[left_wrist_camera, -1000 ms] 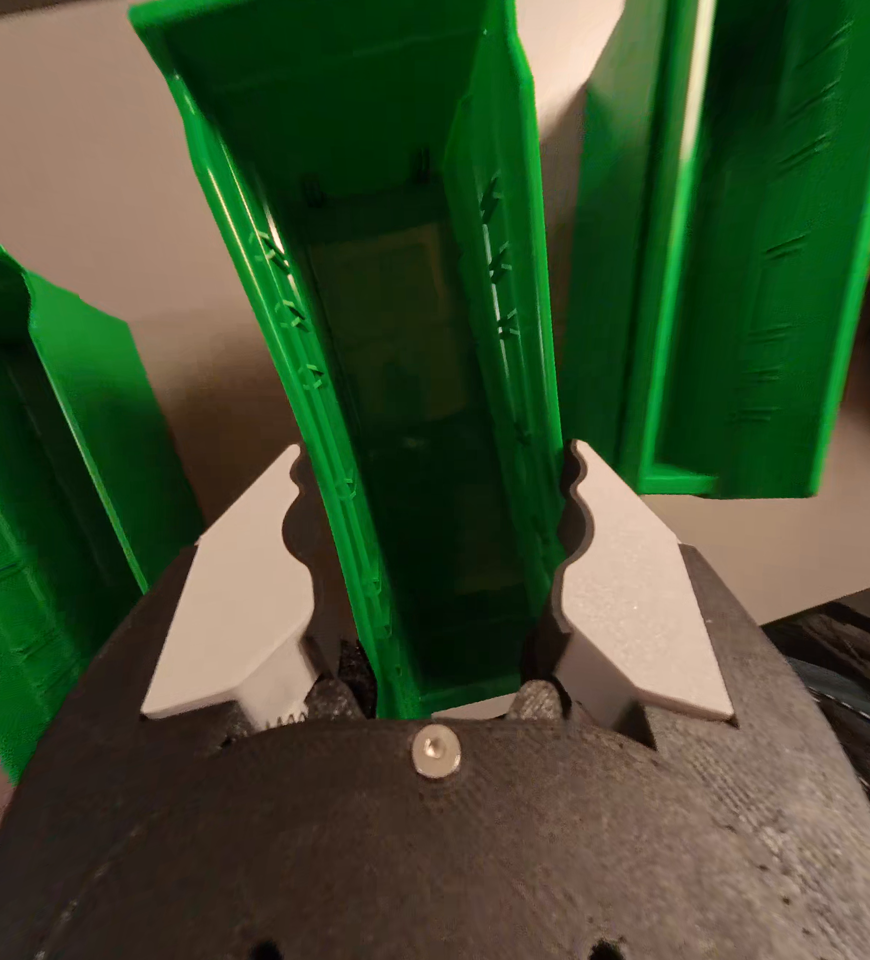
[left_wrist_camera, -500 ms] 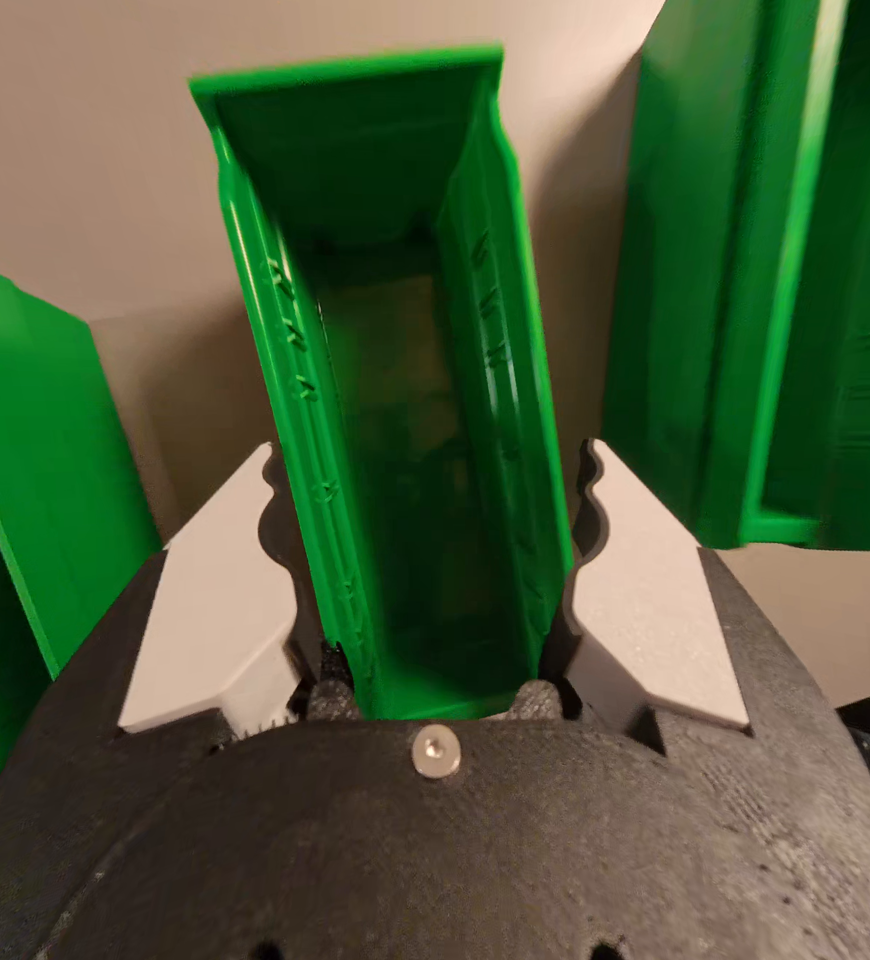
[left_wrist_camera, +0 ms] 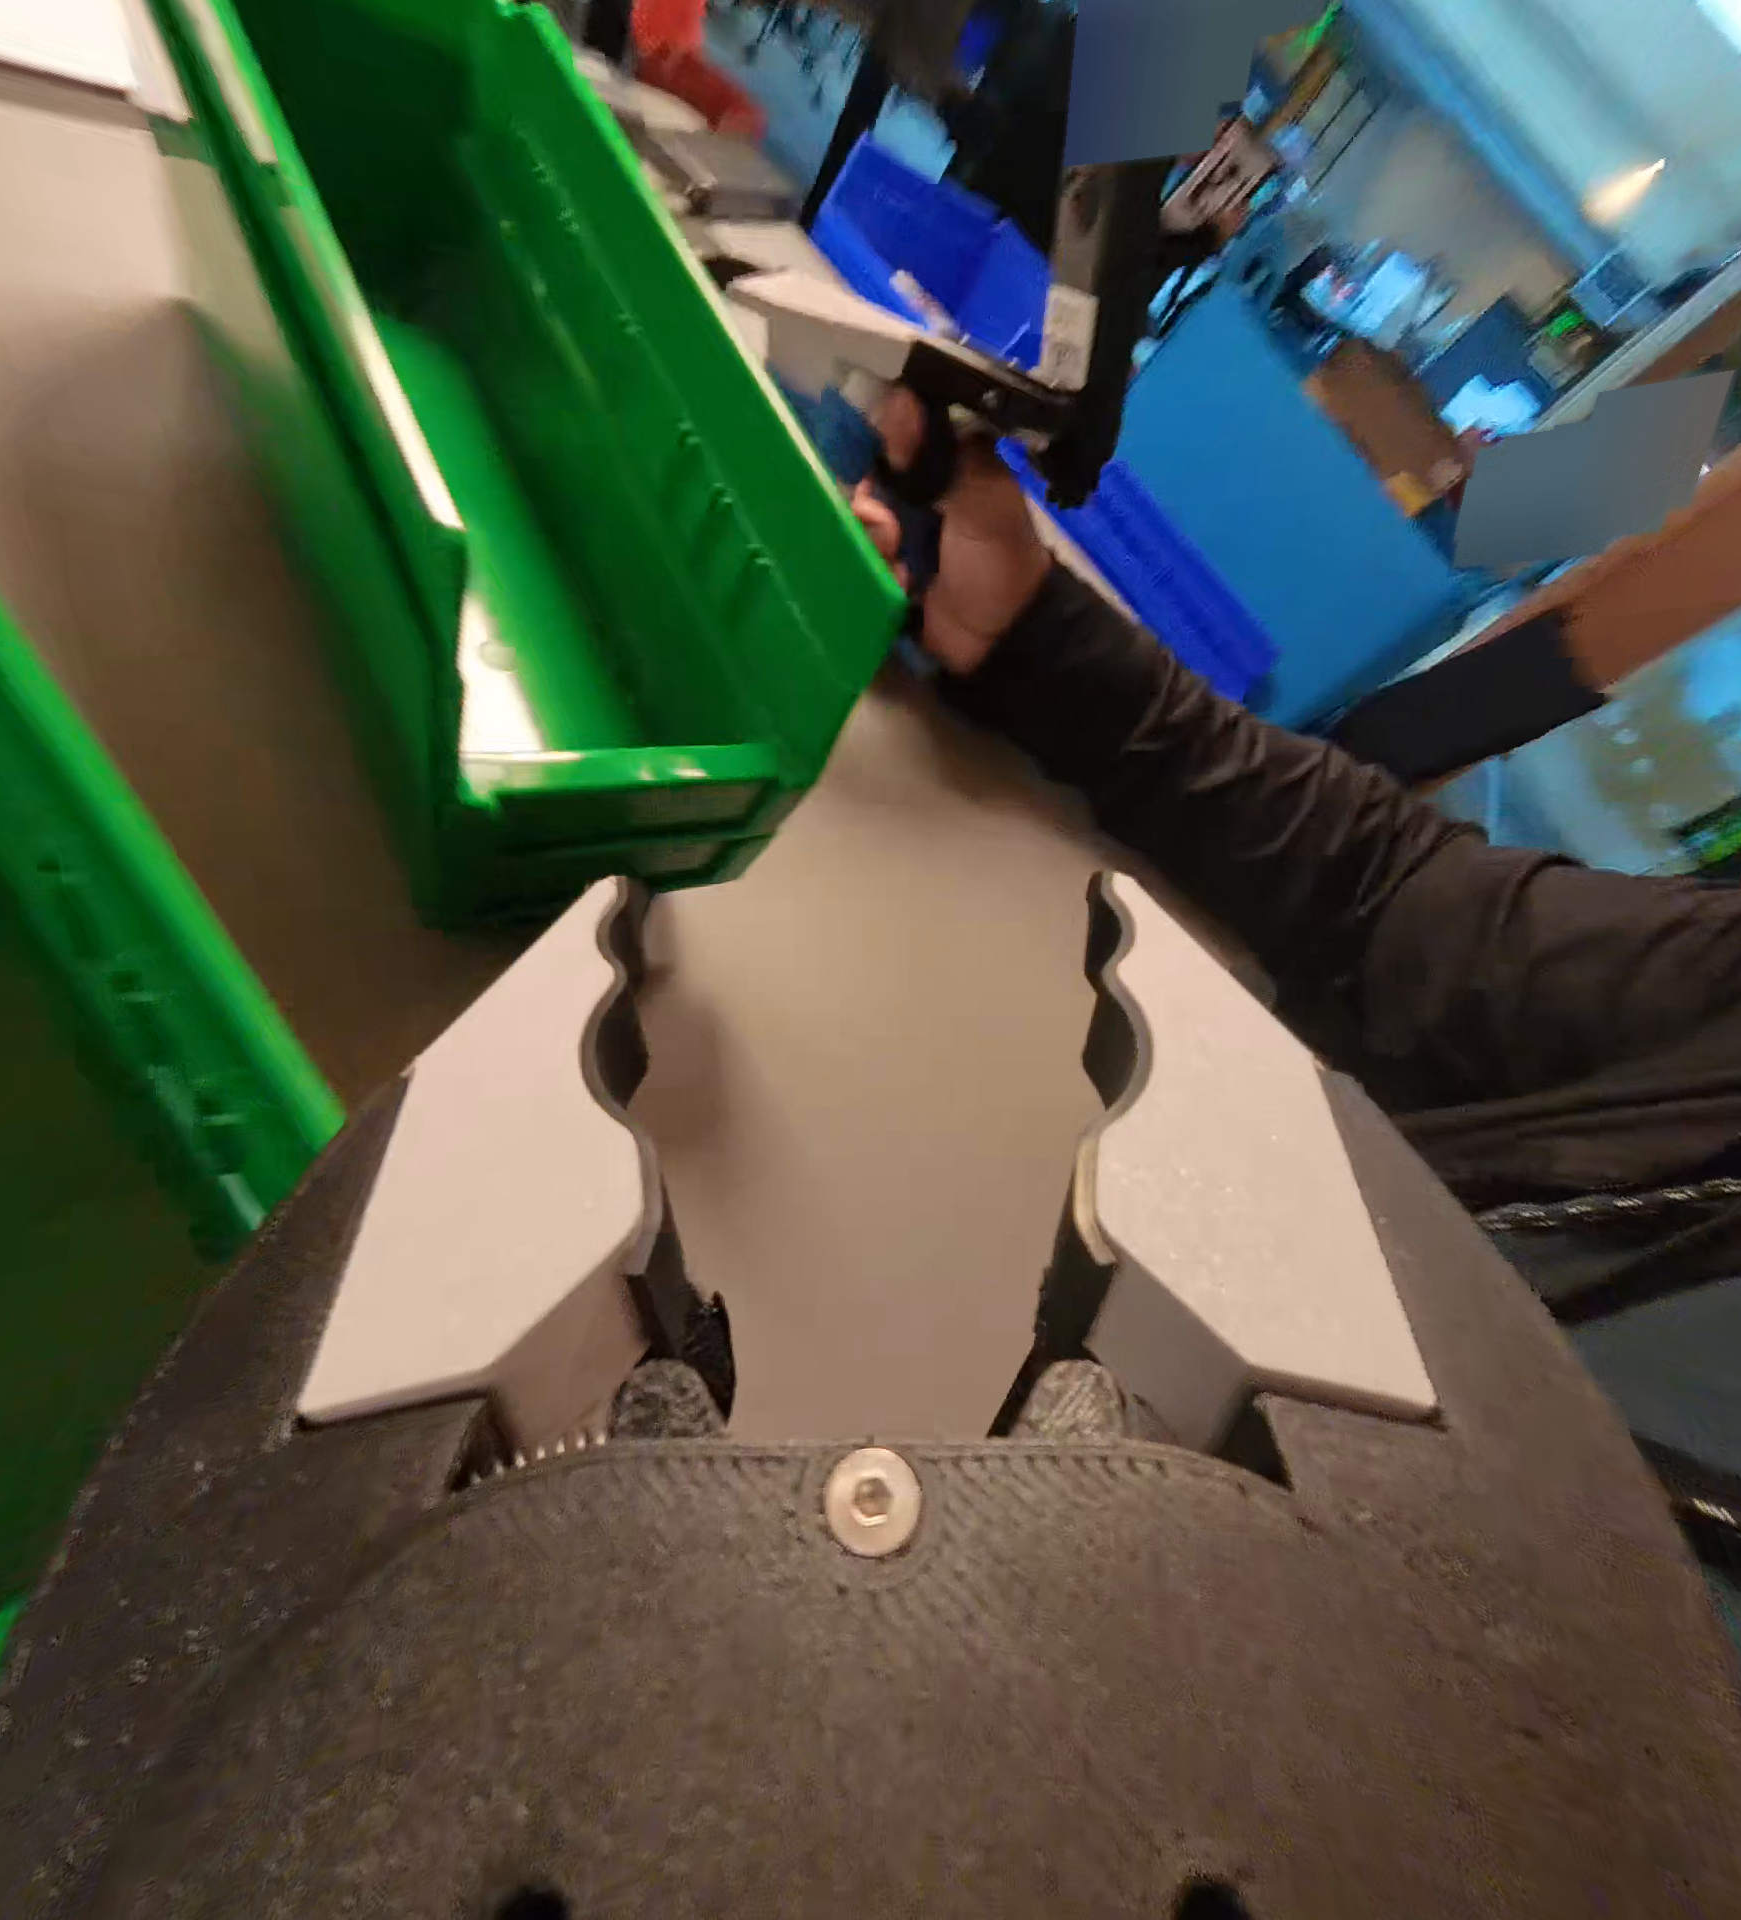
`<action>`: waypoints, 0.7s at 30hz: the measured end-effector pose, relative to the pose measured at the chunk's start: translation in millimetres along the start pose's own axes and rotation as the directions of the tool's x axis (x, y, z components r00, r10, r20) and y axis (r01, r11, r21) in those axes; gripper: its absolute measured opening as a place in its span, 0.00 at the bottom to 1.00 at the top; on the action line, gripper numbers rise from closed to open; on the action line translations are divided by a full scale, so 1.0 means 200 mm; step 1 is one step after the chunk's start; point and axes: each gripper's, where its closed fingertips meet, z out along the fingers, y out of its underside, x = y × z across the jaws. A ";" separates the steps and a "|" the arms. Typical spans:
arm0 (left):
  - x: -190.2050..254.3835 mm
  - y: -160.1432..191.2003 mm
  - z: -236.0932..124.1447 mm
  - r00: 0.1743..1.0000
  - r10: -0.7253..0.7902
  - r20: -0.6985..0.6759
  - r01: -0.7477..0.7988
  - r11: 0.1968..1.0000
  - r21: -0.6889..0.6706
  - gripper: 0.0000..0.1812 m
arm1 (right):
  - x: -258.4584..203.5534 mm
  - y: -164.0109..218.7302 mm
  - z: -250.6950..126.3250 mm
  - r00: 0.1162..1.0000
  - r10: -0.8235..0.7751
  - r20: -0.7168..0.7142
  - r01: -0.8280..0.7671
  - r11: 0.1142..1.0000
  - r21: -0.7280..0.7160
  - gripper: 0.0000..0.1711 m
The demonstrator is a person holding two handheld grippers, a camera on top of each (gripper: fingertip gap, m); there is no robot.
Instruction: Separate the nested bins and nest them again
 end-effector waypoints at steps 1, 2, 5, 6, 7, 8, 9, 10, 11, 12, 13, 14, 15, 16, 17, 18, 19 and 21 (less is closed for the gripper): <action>0.02 0.03 0.01 1.000 0.003 -0.023 -0.002 1.000 0.030 0.47 | -0.02 0.02 -0.02 1.000 0.013 -0.013 -0.013 1.000 -0.019 0.49; 0.04 0.05 0.02 0.999 0.004 -0.040 -0.002 0.999 0.053 0.47 | -0.05 0.02 -0.04 0.999 0.026 -0.028 -0.026 0.999 -0.027 0.51; 0.14 0.06 0.02 0.995 0.034 -0.098 -0.020 0.991 0.132 0.47 | -0.16 -0.03 -0.13 0.995 0.090 -0.053 -0.089 0.996 0.010 0.53; 0.17 0.08 0.02 0.992 0.048 -0.116 -0.031 0.989 0.143 0.47 | -0.21 -0.05 -0.15 0.992 0.118 -0.049 -0.117 0.993 0.023 0.55; 0.19 0.10 0.04 0.989 0.061 -0.135 -0.042 0.990 0.137 0.47 | -0.28 -0.08 -0.16 0.990 0.138 -0.038 -0.137 0.990 0.030 0.56; 0.21 0.14 0.07 0.985 0.070 -0.155 -0.052 0.992 0.115 0.47 | -0.35 -0.10 -0.17 0.988 0.150 -0.034 -0.149 0.988 0.028 0.59; 0.22 0.19 0.10 0.981 0.076 -0.176 -0.062 0.994 0.086 0.47 | -0.43 -0.11 -0.16 0.988 0.150 -0.025 -0.149 0.989 0.024 0.62; 0.23 0.23 0.13 0.978 0.080 -0.190 -0.069 0.996 0.064 0.47 | -0.52 -0.11 -0.14 0.990 0.139 -0.024 -0.138 0.990 0.008 0.62; 0.23 0.26 0.15 0.976 0.085 -0.198 -0.077 0.996 0.050 0.47 | -0.59 -0.09 -0.12 0.992 0.116 -0.040 -0.117 0.993 -0.023 0.64; 0.23 0.28 0.18 0.975 0.094 -0.202 -0.087 0.995 0.040 0.47 | -0.65 -0.06 -0.09 0.995 0.086 -0.059 -0.090 0.994 -0.066 0.67; 0.22 0.31 0.20 0.975 0.104 -0.198 -0.099 0.994 0.033 0.47 | -0.69 -0.01 -0.05 0.995 0.056 -0.082 -0.065 0.991 -0.115 0.68; 0.21 0.32 0.22 0.975 0.115 -0.188 -0.111 0.993 0.030 0.46 | -0.71 0.04 -0.02 0.993 0.025 -0.111 -0.044 0.985 -0.170 0.69; 0.20 0.34 0.24 0.975 0.125 -0.184 -0.122 0.992 0.028 0.46 | -0.70 0.09 0.00 0.989 -0.006 -0.150 -0.028 0.974 -0.226 0.68; 0.20 0.37 0.26 0.974 0.132 -0.183 -0.129 0.991 0.024 0.46 | -0.68 0.14 0.01 0.982 -0.034 -0.187 -0.019 0.962 -0.272 0.68; 0.20 0.38 0.26 0.974 0.125 -0.190 -0.125 0.992 0.013 0.46 | -0.64 0.17 0.01 0.975 -0.048 -0.217 -0.021 0.952 -0.305 0.69; 0.21 0.38 0.26 0.971 0.126 -0.205 -0.124 0.992 0.021 0.46 | -0.63 0.18 0.02 0.976 -0.026 -0.217 -0.041 0.953 -0.300 0.70; 0.22 0.37 0.25 0.968 0.127 -0.217 -0.121 0.992 0.038 0.46 | -0.61 0.18 0.01 0.975 0.006 -0.220 -0.074 0.950 -0.304 0.70; 0.22 0.35 0.23 0.965 0.114 -0.236 -0.102 0.993 0.062 0.46 | -0.55 0.17 -0.03 0.966 0.022 -0.257 -0.104 0.946 -0.308 0.69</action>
